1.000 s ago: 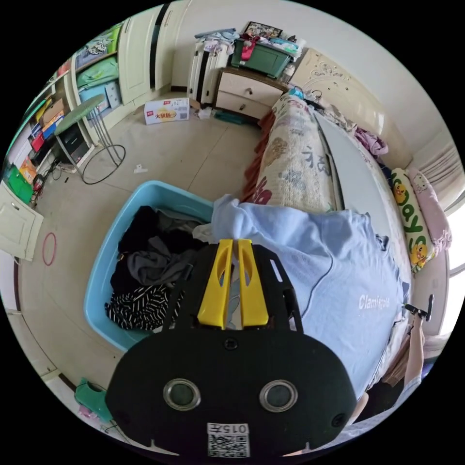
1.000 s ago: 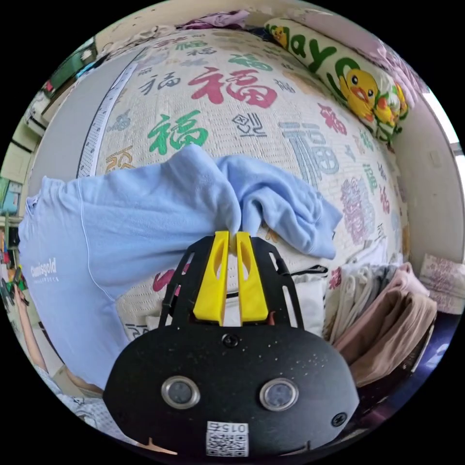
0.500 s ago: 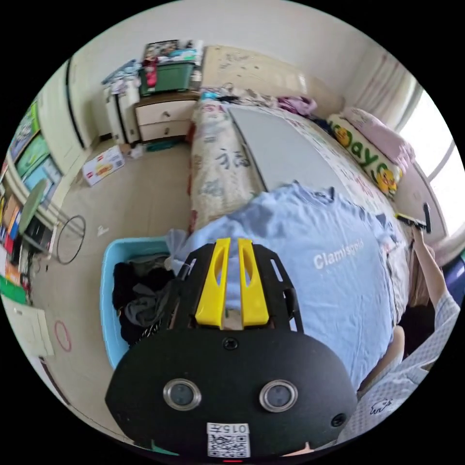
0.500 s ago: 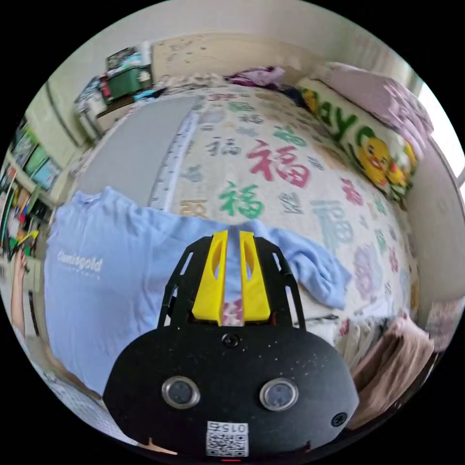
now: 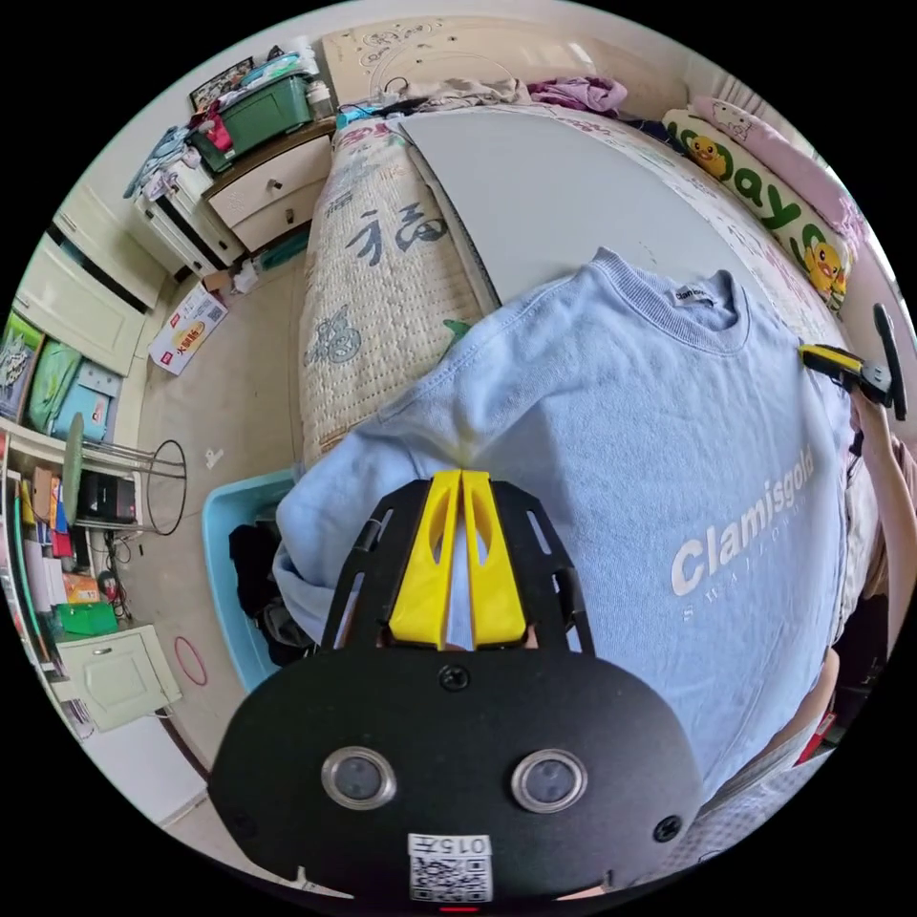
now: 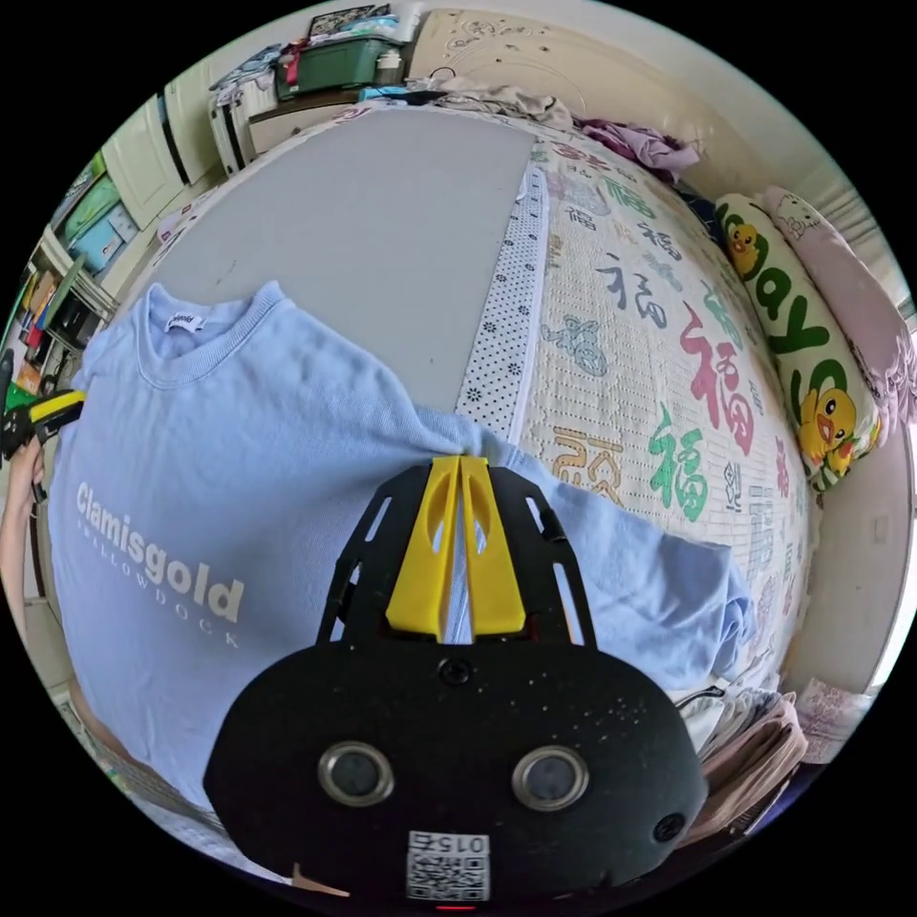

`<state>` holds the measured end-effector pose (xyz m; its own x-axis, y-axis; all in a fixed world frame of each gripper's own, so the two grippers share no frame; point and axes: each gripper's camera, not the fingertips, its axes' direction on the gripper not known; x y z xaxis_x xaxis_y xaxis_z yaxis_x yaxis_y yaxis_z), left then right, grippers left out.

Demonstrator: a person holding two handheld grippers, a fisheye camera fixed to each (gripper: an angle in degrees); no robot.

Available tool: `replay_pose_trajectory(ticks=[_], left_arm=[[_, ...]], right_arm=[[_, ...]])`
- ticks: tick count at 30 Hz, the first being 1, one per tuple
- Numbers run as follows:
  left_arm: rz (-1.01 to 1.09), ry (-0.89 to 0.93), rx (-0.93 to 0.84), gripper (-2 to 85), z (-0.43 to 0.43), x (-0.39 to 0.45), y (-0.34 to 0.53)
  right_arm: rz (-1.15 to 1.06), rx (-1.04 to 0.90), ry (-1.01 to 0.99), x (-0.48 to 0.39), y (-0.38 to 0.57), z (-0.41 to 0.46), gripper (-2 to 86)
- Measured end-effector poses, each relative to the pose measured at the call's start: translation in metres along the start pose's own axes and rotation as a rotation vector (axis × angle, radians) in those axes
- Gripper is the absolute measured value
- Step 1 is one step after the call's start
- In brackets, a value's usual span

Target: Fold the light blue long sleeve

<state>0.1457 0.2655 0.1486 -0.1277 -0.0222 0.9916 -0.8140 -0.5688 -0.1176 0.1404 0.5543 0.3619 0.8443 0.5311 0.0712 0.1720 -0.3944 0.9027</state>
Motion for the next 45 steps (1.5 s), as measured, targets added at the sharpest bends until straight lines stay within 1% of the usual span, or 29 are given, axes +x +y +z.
replay_pose_trajectory(ticks=[3,4,5,6,7,8,9,11,12,13,14,16,17,19,21,23,24,26,29,30,33,35,36,38,40,45], left_arm=[[-0.066,0.025,0.012,-0.2,-0.02,-0.017,0.003],[-0.094,0.032,0.071,0.2,-0.04,-0.024,0.017],[-0.123,0.055,0.153,0.7,-0.065,-0.033,0.04],[-0.129,0.069,0.194,1.4,-0.079,-0.036,0.054],[-0.128,0.099,0.265,2.8,-0.106,-0.041,0.088],[-0.121,0.138,0.312,4.0,-0.129,-0.045,0.126],[-0.12,0.162,0.325,4.6,-0.139,-0.047,0.147],[-0.147,0.283,0.299,6.1,-0.16,-0.056,0.23],[-0.158,0.314,0.279,6.4,-0.162,-0.057,0.251],[-0.185,0.375,0.23,7.3,-0.161,-0.059,0.292],[-0.217,0.417,0.18,8.1,-0.158,-0.058,0.332],[-0.27,0.443,0.109,9.0,-0.153,-0.056,0.386],[-0.311,0.452,0.084,9.6,-0.15,-0.056,0.416],[-0.38,0.47,0.052,10.7,-0.147,-0.059,0.451],[-0.419,0.501,0.062,11.3,-0.147,-0.063,0.472],[-0.447,0.451,0.051,11.8,-0.145,-0.07,0.482],[-0.446,0.454,0.044,11.9,-0.143,-0.072,0.482],[-0.438,0.484,0.026,12.0,-0.14,-0.078,0.473],[-0.415,0.465,-0.005,12.2,-0.141,-0.079,0.455],[-0.41,0.459,-0.011,12.3,-0.142,-0.079,0.451],[-0.368,0.397,-0.028,13.3,-0.152,-0.076,0.437],[-0.379,0.377,-0.008,13.4,-0.159,-0.081,0.437],[-0.39,0.388,0.001,13.4,-0.161,-0.085,0.438],[-0.449,0.476,0.02,12.6,-0.161,-0.107,0.443],[-0.473,0.522,0.016,11.4,-0.161,-0.12,0.442],[-0.473,0.492,0.012,8.5,-0.173,-0.129,0.435]], right_arm=[[0.022,0.029,-0.084,0.021,0.003,-0.045,-0.5],[0.019,0.084,-0.124,0.029,0.019,-0.075,-0.5],[-0.008,0.138,-0.19,0.038,0.042,-0.109,-0.4],[-0.025,0.16,-0.222,0.042,0.056,-0.127,-0.4],[-0.054,0.194,-0.271,0.051,0.091,-0.162,-0.3],[-0.078,0.211,-0.305,0.059,0.133,-0.196,-0.1],[-0.086,0.212,-0.322,0.062,0.155,-0.21,0.0],[-0.103,0.176,-0.441,0.071,0.245,-0.251,0.8],[-0.101,0.149,-0.478,0.073,0.266,-0.256,1.3],[-0.076,0.096,-0.547,0.076,0.307,-0.263,2.4],[-0.021,0.056,-0.601,0.078,0.345,-0.265,5.7],[0.102,0.034,-0.65,0.085,0.396,-0.264,9.5],[0.196,0.036,-0.677,0.092,0.423,-0.262,10.9],[0.272,0.035,-0.762,0.097,0.447,-0.261,12.1],[0.272,0.002,-0.762,0.093,0.453,-0.264,12.9],[0.236,-0.063,-0.671,0.079,0.445,-0.271,13.1],[0.222,-0.084,-0.663,0.075,0.441,-0.272,13.1],[0.162,-0.176,-0.626,0.063,0.422,-0.271,11.8],[0.128,-0.235,-0.594,0.06,0.402,-0.275,8.0],[0.132,-0.234,-0.603,0.063,0.399,-0.278,7.6],[0.204,-0.206,-0.712,0.086,0.389,-0.285,6.2],[0.238,-0.142,-0.808,0.102,0.384,-0.295,5.8],[0.249,-0.133,-0.813,0.105,0.382,-0.297,5.8],[0.247,-0.118,-0.853,0.104,0.368,-0.304,5.5],[0.25,-0.132,-0.853,0.1,0.355,-0.307,5.2],[0.243,-0.166,-0.751,0.087,0.322,-0.316,4.0]])
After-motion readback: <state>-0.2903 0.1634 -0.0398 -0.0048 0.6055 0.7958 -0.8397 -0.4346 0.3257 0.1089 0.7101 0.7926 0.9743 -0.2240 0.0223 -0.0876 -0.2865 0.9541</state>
